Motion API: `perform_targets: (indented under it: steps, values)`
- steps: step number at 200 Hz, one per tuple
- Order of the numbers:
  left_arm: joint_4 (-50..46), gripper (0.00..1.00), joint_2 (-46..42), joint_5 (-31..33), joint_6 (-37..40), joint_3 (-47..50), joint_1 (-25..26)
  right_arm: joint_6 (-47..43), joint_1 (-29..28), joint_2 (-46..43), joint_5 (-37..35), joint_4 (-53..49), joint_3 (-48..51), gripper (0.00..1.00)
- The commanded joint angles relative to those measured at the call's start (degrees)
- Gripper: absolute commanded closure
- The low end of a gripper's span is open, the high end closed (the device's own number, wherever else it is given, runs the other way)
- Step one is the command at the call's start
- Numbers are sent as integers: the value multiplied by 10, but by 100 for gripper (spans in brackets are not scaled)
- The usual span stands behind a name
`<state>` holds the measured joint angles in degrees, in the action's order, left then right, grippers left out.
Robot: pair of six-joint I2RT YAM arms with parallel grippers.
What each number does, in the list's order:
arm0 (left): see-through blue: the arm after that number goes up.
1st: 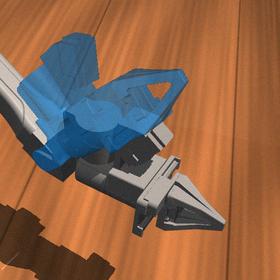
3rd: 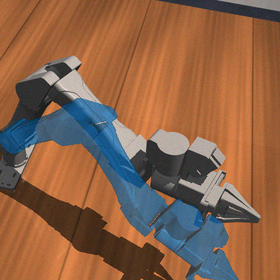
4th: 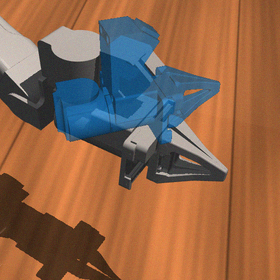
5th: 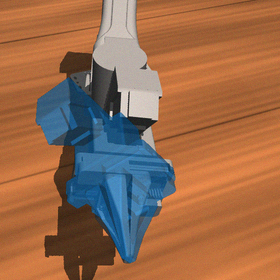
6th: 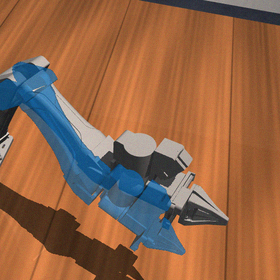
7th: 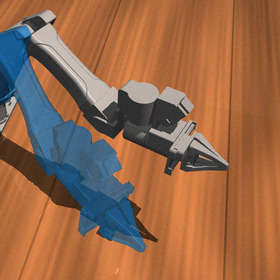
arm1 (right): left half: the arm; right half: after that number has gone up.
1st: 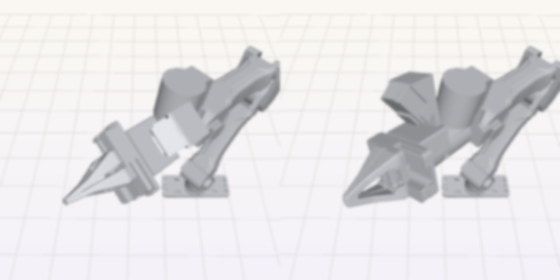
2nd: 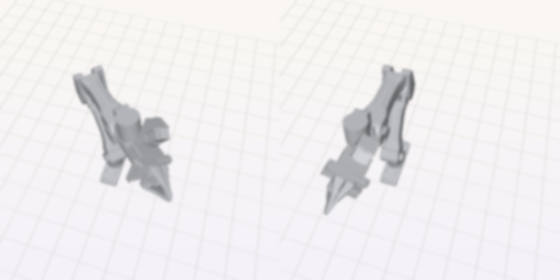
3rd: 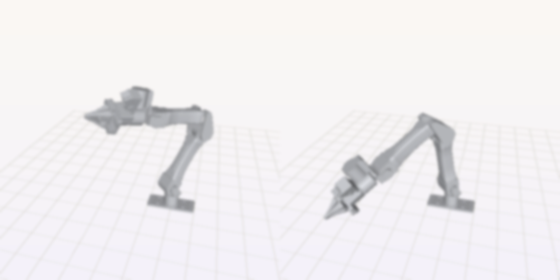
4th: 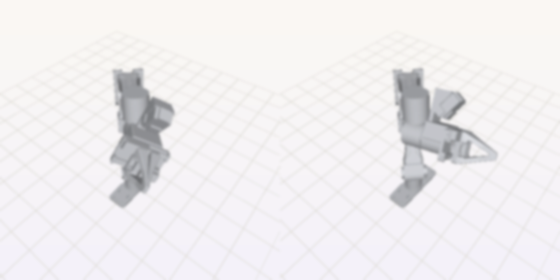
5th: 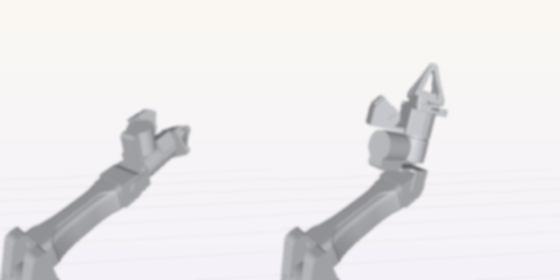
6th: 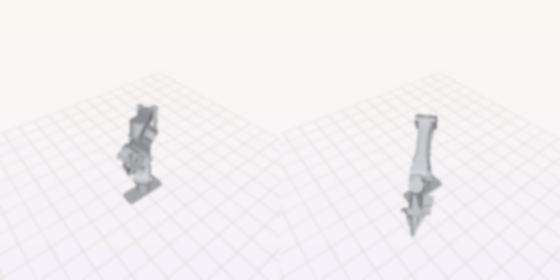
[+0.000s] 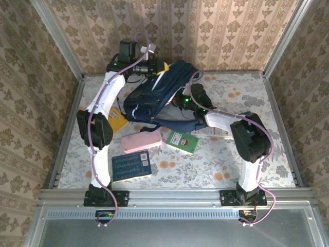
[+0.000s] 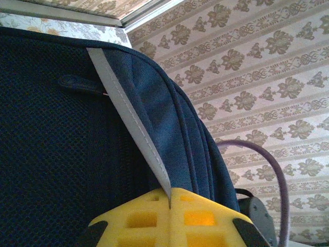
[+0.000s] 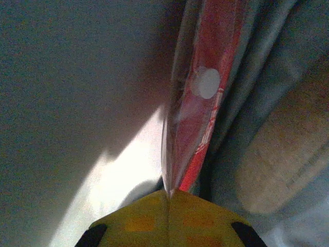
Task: Pack books, pencil case, and school supplies into a backpack
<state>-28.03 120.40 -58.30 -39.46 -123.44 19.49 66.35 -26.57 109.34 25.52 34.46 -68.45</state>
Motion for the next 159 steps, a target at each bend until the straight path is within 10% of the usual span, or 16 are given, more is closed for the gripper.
perform_targets:
  steps: [1,32,105,159]
  values:
    - [44,100,-5,-48,-3,-51,-1,18,-12,59,-20,-7,-72,95]
    - [63,100,2,-53,-29,-57,-10,3,-36,119,-105,-142,-148,89]
    - [122,100,3,-66,-75,-18,-38,-110,-51,90,-178,-174,-165,38]
    - [124,100,6,-66,-77,-24,-53,-225,-63,-49,-214,-196,-57,35]
